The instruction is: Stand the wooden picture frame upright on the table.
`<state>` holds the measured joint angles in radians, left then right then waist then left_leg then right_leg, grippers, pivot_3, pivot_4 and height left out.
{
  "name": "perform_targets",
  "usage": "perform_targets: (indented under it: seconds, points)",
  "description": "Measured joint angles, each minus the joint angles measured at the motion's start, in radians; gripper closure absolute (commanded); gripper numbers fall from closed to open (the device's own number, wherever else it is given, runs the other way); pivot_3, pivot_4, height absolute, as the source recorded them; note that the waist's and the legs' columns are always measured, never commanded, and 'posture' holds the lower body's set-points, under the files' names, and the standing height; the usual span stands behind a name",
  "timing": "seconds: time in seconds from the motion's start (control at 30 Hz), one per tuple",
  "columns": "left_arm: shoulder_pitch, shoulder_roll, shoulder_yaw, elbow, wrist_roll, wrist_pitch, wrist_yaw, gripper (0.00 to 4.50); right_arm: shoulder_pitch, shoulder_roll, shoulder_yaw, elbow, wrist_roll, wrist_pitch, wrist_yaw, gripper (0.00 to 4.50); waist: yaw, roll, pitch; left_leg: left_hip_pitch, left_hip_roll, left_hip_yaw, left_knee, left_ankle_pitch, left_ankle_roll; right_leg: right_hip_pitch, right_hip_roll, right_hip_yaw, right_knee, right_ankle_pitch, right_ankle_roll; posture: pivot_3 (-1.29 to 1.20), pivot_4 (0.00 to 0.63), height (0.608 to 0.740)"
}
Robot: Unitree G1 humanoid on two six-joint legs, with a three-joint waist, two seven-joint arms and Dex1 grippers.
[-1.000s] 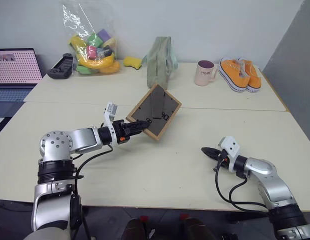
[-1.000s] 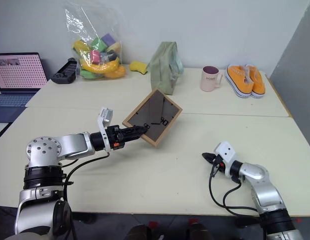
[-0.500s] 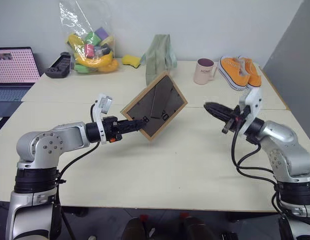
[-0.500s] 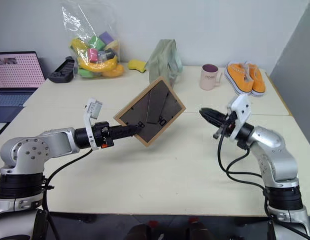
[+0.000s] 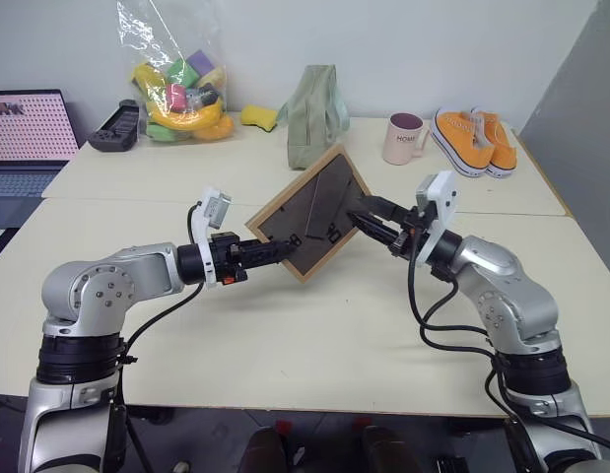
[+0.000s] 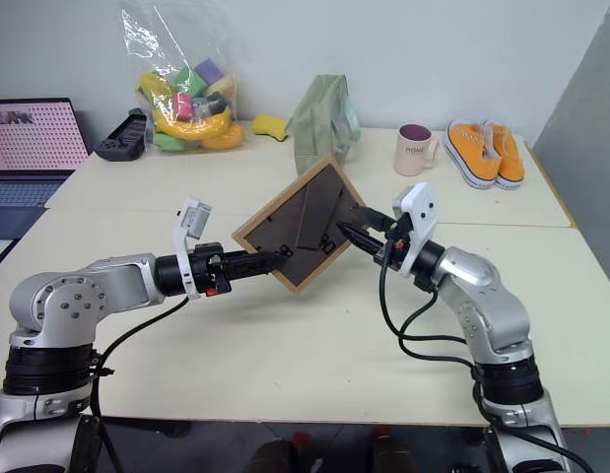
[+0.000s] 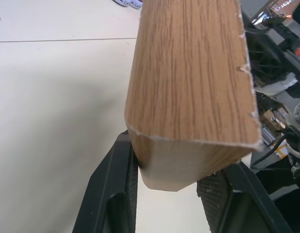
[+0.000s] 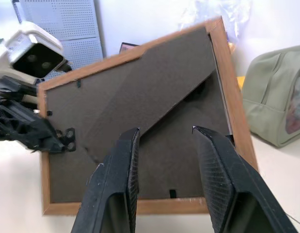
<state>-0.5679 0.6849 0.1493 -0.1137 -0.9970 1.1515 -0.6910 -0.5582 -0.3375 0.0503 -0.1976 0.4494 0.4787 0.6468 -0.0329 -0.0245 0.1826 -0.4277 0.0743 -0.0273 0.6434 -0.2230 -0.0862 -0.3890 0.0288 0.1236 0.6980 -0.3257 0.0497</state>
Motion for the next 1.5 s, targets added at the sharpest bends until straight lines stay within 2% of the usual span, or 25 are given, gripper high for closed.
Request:
perform_targets:
  seconds: [0.43, 0.73, 1.0, 1.13, 1.33, 1.5]
  points:
    - [-0.002, -0.014, -0.006, 0.003, 0.018, -0.001, 0.002, 3.10, -0.045, 0.042, 0.019, 0.053, -0.038, -0.040, 0.003, 2.68, 0.000, 0.000, 0.000, 0.000, 0.000, 0.000, 0.000, 0.000, 0.000, 0.000, 0.000, 0.000, 0.000, 0.000, 0.000, 0.00, 0.150, 0.740]
    - [-0.054, -0.026, -0.023, 0.112, 0.101, -0.052, -0.047, 3.10, -0.003, 0.034, 0.008, -0.113, -0.008, 0.064, -0.046, 2.68, 0.001, 0.000, 0.000, 0.000, 0.000, -0.001, 0.000, 0.000, 0.000, 0.000, 0.000, -0.001, 0.000, 0.000, 0.000, 0.00, 0.150, 0.740]
    - [-0.109, -0.051, -0.045, 0.178, 0.145, -0.060, -0.075, 3.10, 0.026, 0.019, -0.007, -0.152, 0.001, 0.088, -0.071, 2.68, 0.000, 0.000, 0.000, 0.000, 0.000, -0.001, 0.000, 0.000, 0.000, 0.000, 0.000, -0.001, 0.000, 0.000, 0.000, 0.00, 0.150, 0.740]
    - [-0.129, -0.079, -0.040, 0.186, 0.138, -0.012, -0.051, 3.10, 0.025, -0.019, 0.014, -0.115, -0.065, 0.025, -0.062, 2.68, 0.000, 0.000, 0.000, 0.000, 0.000, -0.001, 0.000, 0.000, 0.000, 0.000, 0.000, -0.001, 0.000, 0.000, 0.000, 0.00, 0.150, 0.740]
    - [-0.134, -0.093, 0.017, 0.177, 0.100, 0.068, 0.000, 3.10, 0.072, -0.230, 0.040, 0.009, -0.230, -0.147, 0.031, 2.68, 0.001, 0.000, 0.000, -0.001, 0.000, -0.001, 0.001, 0.000, 0.000, 0.000, 0.000, -0.001, 0.000, 0.000, 0.000, 0.00, 0.150, 0.740]
    - [-0.135, -0.099, 0.052, 0.175, 0.093, 0.097, 0.030, 3.10, 0.125, -0.326, 0.020, 0.046, -0.319, -0.341, 0.069, 2.68, 0.000, 0.000, 0.000, -0.001, 0.000, 0.000, 0.001, 0.000, 0.000, 0.000, 0.000, 0.000, 0.000, 0.000, 0.000, 0.00, 0.150, 0.740]
